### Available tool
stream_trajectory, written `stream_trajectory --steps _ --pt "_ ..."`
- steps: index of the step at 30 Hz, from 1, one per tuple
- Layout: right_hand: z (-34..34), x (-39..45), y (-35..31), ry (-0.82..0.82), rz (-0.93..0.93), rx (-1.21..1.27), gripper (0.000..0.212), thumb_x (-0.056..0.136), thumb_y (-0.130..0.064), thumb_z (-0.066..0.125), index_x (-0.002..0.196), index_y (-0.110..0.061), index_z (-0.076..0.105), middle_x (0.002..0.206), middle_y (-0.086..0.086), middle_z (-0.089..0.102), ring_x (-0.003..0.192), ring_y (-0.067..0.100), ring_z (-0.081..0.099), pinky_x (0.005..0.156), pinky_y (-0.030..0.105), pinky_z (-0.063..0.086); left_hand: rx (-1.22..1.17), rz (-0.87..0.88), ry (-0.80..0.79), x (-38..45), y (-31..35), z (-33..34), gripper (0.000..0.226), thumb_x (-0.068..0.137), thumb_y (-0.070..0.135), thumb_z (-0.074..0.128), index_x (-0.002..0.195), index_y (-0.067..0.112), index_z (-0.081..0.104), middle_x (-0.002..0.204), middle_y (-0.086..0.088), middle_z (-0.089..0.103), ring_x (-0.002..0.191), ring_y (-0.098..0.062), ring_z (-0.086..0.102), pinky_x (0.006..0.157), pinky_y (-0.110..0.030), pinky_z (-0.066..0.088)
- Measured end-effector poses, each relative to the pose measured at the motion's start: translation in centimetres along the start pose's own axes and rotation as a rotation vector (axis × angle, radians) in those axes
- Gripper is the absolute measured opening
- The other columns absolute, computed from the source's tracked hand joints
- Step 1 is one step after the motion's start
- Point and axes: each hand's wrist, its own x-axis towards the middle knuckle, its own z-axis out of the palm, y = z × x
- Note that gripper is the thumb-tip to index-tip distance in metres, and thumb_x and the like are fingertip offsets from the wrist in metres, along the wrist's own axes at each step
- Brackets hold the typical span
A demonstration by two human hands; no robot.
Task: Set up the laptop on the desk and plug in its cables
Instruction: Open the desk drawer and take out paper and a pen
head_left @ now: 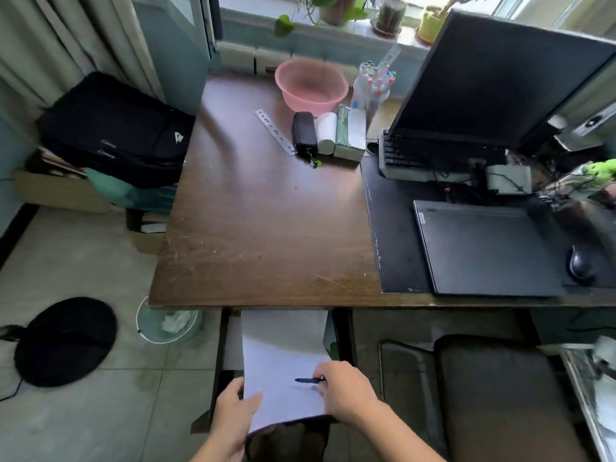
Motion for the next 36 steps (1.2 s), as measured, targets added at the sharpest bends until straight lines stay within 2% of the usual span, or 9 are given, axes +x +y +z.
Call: stream_trajectory --steps 4,10,12,15,17,21,25,29,36 --pt "-2.5 -4.2 -0.8 -0.046 -0.025 0.006 0.034 0.087 -0.010 0.047 0.107 -0.026 0.069 0.111 -0.001 0.067 0.100 0.023 0.058 0.077 0.030 0.045 0.028 0.039 -0.108 -3.3 0.9 -3.1 0.020 0.079 -0.017 0.064 0.091 -0.002 0.069 0.066 -0.008 0.071 0.057 -0.020 0.059 0.045 -0.011 0.045" --pt "-4.6 -9.4 -1.9 0.025 -0.097 0.066 0.038 0.088 -0.021 0.050 0.112 -0.043 0.069 0.106 -0.014 0.064 0.106 0.015 0.061 0.087 0.027 0.048 0.063 0.090 -0.289 -7.3 3.6 -7.5 0.030 0.075 -0.018 0.065 0.092 0.007 0.071 0.078 -0.003 0.079 0.058 0.000 0.068 0.054 -0.005 0.047" --pt "-4.9 -10.7 -2.4 0.078 -0.149 0.114 0.037 0.087 -0.023 0.053 0.109 -0.047 0.070 0.099 -0.017 0.060 0.102 0.009 0.060 0.086 0.022 0.047 0.018 0.108 -0.336 -8.6 4.4 -8.3 0.033 0.078 -0.026 0.057 0.091 0.001 0.070 0.076 -0.005 0.078 0.061 -0.005 0.071 0.054 -0.008 0.049" --pt "-6.2 -11.7 -2.8 0.188 -0.205 0.201 0.033 0.088 -0.020 0.060 0.107 -0.044 0.073 0.098 -0.021 0.060 0.096 0.000 0.056 0.086 0.013 0.044 -0.139 0.136 -0.398 -9.8 5.7 -8.7 0.031 0.080 -0.030 0.051 0.099 -0.010 0.064 0.085 -0.025 0.074 0.063 -0.020 0.072 0.056 -0.019 0.055" --pt "-7.5 -11.7 -2.7 0.256 -0.226 0.237 0.031 0.087 -0.018 0.062 0.105 -0.041 0.073 0.098 -0.021 0.063 0.094 -0.001 0.058 0.086 0.015 0.046 -0.228 0.152 -0.454 -9.6 6.9 -8.2 0.031 0.080 -0.028 0.051 0.105 -0.010 0.060 0.092 -0.030 0.071 0.067 -0.028 0.071 0.060 -0.025 0.058" --pt "-10.8 -10.2 -1.7 0.357 -0.196 0.326 0.021 0.080 -0.014 0.067 0.090 -0.032 0.071 0.090 -0.019 0.069 0.087 -0.001 0.061 0.081 0.016 0.049 -0.345 0.181 -0.504 -8.2 10.1 -5.1 0.046 0.065 -0.010 0.075 0.108 -0.009 0.059 0.099 -0.030 0.068 0.072 -0.034 0.071 0.062 -0.035 0.061" --pt "-13.7 -6.1 0.0 0.415 -0.181 0.331 0.020 0.082 -0.012 0.063 0.091 -0.027 0.073 0.095 -0.015 0.068 0.093 0.004 0.060 0.085 0.020 0.048 -0.334 0.215 -0.488 -6.6 14.0 0.1 0.058 0.063 0.007 0.083 0.113 -0.001 0.055 0.101 -0.027 0.072 0.075 -0.035 0.072 0.062 -0.038 0.062" --pt "-16.8 -0.8 3.1 0.489 -0.146 0.330 0.019 0.090 -0.015 0.062 0.100 -0.024 0.075 0.106 -0.009 0.067 0.103 0.011 0.058 0.093 0.025 0.046 -0.358 0.165 -0.444 -3.8 17.3 6.3 0.029 0.089 0.000 0.059 0.117 0.006 0.056 0.110 -0.022 0.071 0.089 -0.038 0.070 0.070 -0.043 0.060" --pt "-22.0 7.7 8.5 0.438 -0.114 0.258 0.023 0.096 -0.015 0.056 0.110 -0.021 0.073 0.117 -0.005 0.065 0.111 0.019 0.059 0.094 0.032 0.047 -0.261 0.168 -0.307 3.2 21.8 15.0 0.024 0.094 -0.002 0.054 0.112 0.012 0.059 0.117 -0.020 0.066 0.095 -0.035 0.066 0.087 -0.048 0.053"
